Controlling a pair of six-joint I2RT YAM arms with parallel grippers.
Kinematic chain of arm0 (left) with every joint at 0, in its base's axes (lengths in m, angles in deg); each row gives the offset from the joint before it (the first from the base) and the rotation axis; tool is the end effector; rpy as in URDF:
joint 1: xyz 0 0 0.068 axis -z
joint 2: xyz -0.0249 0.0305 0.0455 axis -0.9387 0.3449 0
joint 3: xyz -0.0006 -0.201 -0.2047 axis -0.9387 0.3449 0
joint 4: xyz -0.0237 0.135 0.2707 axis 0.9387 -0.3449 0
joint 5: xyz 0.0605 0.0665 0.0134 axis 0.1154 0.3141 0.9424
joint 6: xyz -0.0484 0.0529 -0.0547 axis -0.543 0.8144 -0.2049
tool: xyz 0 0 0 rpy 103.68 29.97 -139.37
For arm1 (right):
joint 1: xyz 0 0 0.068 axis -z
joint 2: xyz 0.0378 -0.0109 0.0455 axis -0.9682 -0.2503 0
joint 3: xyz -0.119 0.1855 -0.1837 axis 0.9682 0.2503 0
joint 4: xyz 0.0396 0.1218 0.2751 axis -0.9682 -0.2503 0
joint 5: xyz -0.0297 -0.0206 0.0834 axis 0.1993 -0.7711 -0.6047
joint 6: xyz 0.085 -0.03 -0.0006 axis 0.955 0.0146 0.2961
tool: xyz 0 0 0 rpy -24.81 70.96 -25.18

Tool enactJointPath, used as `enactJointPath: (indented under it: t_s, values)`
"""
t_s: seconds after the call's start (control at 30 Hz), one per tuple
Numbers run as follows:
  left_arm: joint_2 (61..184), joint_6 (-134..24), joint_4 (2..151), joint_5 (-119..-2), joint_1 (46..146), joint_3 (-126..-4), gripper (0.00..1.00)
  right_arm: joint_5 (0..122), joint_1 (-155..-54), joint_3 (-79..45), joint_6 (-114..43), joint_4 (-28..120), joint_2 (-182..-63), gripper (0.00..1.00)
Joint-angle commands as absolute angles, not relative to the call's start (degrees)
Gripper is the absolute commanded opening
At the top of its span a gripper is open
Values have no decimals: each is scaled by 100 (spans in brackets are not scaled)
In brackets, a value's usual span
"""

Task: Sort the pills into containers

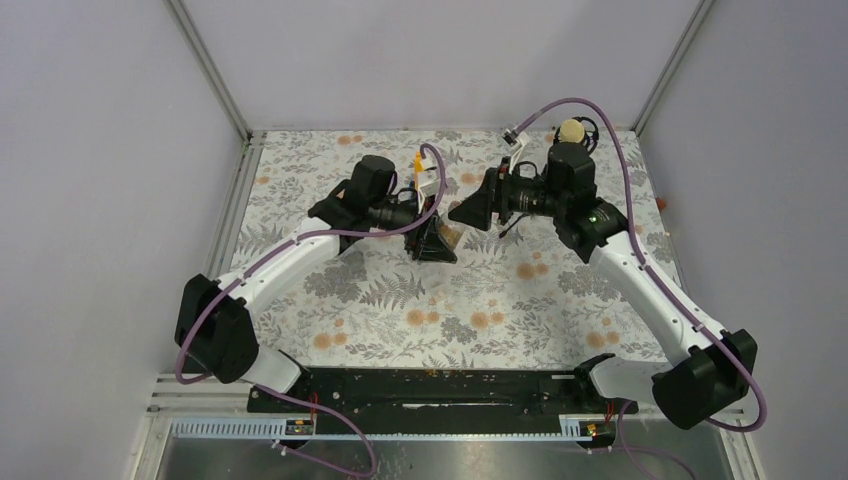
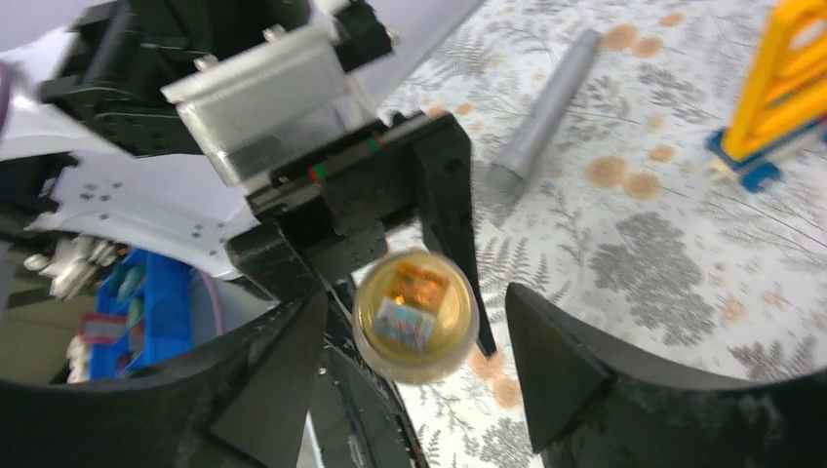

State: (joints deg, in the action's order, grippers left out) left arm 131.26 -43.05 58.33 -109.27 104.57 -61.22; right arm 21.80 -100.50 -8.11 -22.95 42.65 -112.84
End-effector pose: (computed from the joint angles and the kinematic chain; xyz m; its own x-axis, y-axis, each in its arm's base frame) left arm 0.2790 -0.2757 0.3103 -0.4172 0.2961 -0.8592 0.9037 0.0354 -0.4267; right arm 0.2957 0.2022 0.3914 -0.4518 0.0439 -0.8911 -0.8361 0.3277 0.4400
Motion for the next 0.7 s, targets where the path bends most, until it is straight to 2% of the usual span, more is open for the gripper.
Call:
enactJointPath:
  t_s: [0.0,0.13,0.23,0.57,0.67]
  values:
    - [12731,-4151,6232,-10207,10359,-6171,0,4318,-10329,-1168,-1763,3624,-10975,78]
    - [12505,-4334,7158,-8914,10715,-5835,0,6858,-11426,-1453,-1443,3063,-11021,80]
    - [12533,-4681,7359,-8670,10770,-5821,0,7663,-11748,-1262,-1041,3271,-10992,80]
    - [12469,-4953,7615,-8590,10812,-5635,0,7931,-11797,-902,-823,3966,-10737,77]
    - [12490,-4981,7617,-8581,10815,-5600,0,7804,-11796,-895,-906,4042,-10692,80]
